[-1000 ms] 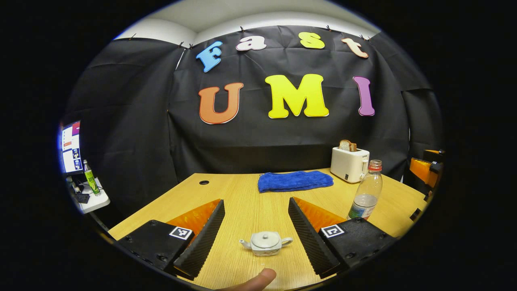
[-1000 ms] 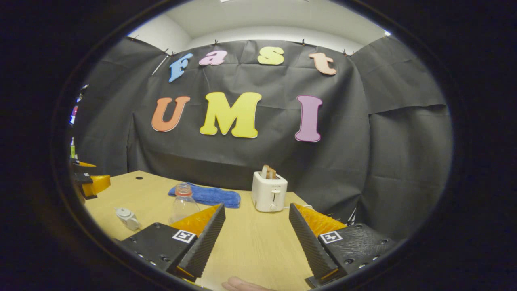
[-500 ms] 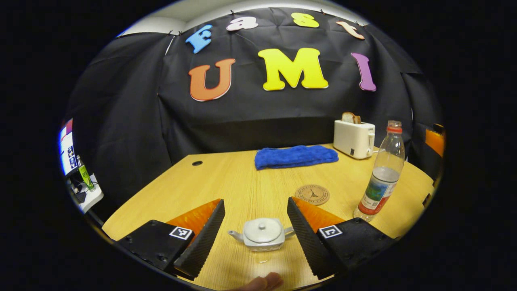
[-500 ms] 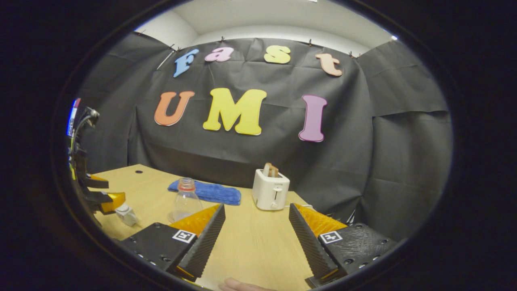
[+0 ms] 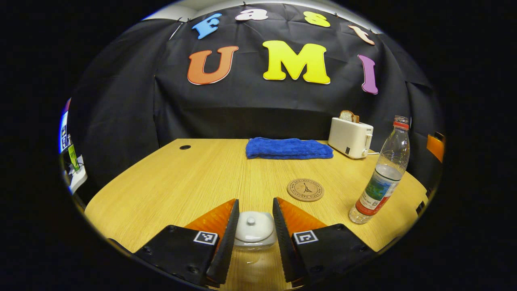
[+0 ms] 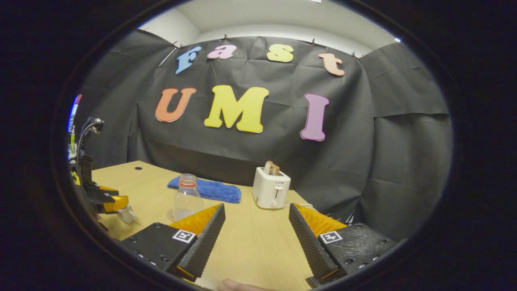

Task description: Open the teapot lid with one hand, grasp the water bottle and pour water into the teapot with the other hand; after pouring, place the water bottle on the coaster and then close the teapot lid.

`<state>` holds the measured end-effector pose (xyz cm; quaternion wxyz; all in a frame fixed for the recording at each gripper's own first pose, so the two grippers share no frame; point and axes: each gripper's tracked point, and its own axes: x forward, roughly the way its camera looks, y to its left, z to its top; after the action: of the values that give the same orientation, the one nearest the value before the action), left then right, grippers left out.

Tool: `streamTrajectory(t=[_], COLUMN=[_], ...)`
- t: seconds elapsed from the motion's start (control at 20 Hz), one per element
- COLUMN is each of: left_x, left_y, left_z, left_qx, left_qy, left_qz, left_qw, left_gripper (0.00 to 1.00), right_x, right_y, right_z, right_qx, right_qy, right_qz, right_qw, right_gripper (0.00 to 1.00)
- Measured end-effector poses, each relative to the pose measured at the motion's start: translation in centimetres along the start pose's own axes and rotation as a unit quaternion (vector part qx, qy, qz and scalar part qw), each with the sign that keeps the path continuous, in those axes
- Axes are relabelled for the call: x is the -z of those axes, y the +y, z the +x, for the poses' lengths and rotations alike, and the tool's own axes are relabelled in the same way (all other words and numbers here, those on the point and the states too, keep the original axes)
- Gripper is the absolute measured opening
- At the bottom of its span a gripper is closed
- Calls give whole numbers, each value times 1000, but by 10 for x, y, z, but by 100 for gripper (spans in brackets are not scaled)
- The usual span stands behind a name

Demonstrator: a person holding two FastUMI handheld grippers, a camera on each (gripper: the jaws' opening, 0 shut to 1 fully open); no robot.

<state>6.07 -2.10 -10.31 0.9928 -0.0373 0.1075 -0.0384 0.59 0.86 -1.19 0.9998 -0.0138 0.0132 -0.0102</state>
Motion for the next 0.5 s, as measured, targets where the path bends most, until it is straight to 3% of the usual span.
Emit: streamTrajectory(t=[0.5], left_x=[1], left_y=[9], left_z=[8], left_qx=[-13], left_qy=[-15], left_qz=[22], left_qw=[1000], left_gripper=[22], right_x=[5], right_y=[5], right_z=[2], right_qx=[-4], right_qy=[10], right_qz=[-1], right_qw=[1000], right_gripper=[95])
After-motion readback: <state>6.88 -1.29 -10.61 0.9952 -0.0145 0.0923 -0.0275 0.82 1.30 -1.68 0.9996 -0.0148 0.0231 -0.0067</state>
